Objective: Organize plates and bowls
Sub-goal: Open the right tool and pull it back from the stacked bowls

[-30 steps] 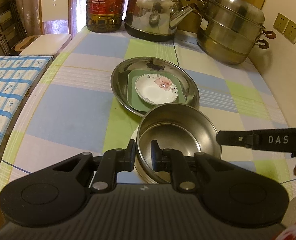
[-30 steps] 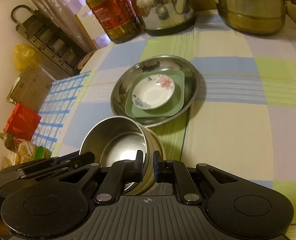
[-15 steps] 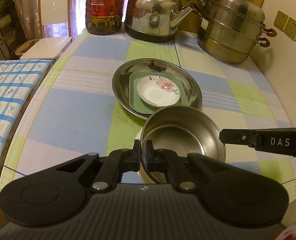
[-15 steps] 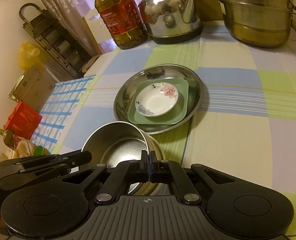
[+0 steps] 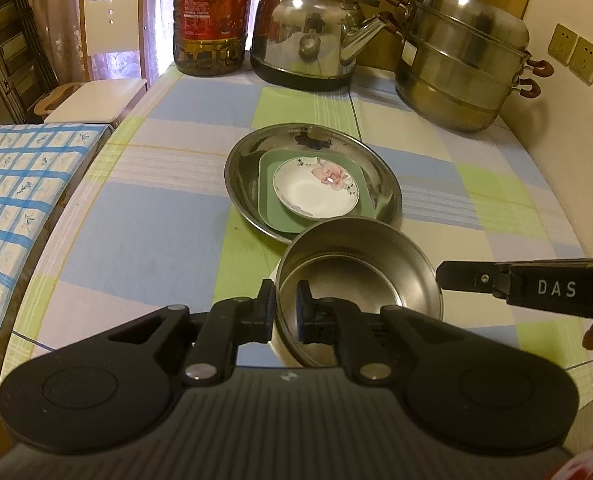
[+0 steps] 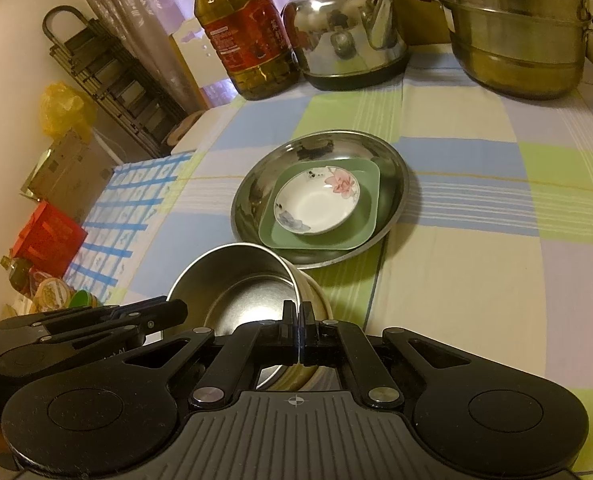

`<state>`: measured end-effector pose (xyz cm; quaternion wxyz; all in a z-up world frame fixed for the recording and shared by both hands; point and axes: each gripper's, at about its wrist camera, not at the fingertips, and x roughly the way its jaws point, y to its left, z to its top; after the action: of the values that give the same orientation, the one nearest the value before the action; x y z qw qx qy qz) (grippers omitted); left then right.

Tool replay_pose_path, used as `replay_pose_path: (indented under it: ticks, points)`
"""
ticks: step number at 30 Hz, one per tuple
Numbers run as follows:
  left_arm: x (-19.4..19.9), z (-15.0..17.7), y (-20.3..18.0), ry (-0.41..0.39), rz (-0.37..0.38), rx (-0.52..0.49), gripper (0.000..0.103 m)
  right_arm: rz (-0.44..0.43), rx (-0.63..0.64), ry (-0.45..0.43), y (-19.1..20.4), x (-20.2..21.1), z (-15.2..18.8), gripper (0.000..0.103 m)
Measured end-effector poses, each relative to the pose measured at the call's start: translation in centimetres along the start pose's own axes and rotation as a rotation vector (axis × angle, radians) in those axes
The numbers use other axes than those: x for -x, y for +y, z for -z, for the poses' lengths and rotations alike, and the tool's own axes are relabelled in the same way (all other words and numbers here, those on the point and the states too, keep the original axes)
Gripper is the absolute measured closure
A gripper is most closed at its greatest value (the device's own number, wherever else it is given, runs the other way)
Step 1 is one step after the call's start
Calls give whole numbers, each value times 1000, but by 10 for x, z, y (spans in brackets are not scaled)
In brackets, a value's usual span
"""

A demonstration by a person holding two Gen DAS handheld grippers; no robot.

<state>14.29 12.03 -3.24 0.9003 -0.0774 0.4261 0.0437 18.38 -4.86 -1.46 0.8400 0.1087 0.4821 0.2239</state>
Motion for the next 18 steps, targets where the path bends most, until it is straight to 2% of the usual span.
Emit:
replay_pose_path:
  ticks: [4, 7, 8, 10, 11, 12, 18]
  points:
    - [12, 0, -2, -16, 5, 4, 94, -14, 0, -20, 0, 9, 1, 101]
    - [24, 0, -6, -31, 1, -5, 88, -16, 1, -30, 0, 17, 4, 97]
    - [28, 1, -8, -34, -6, -14, 87, -18, 0, -31, 0, 20, 5, 92]
    - [37, 4, -12, -43, -9, -25, 85, -22, 3, -32, 0, 27, 9, 71]
    - [41, 5, -14, -47, -9, -30, 84, -23, 3, -37, -1, 31, 11, 54]
    - [46, 8, -16, -52, -11, -37, 83, -24, 4, -42, -1, 35, 14, 48]
    - [71, 23, -24, -73, -14, -62, 82, -27, -9, -39, -4, 55, 33, 46]
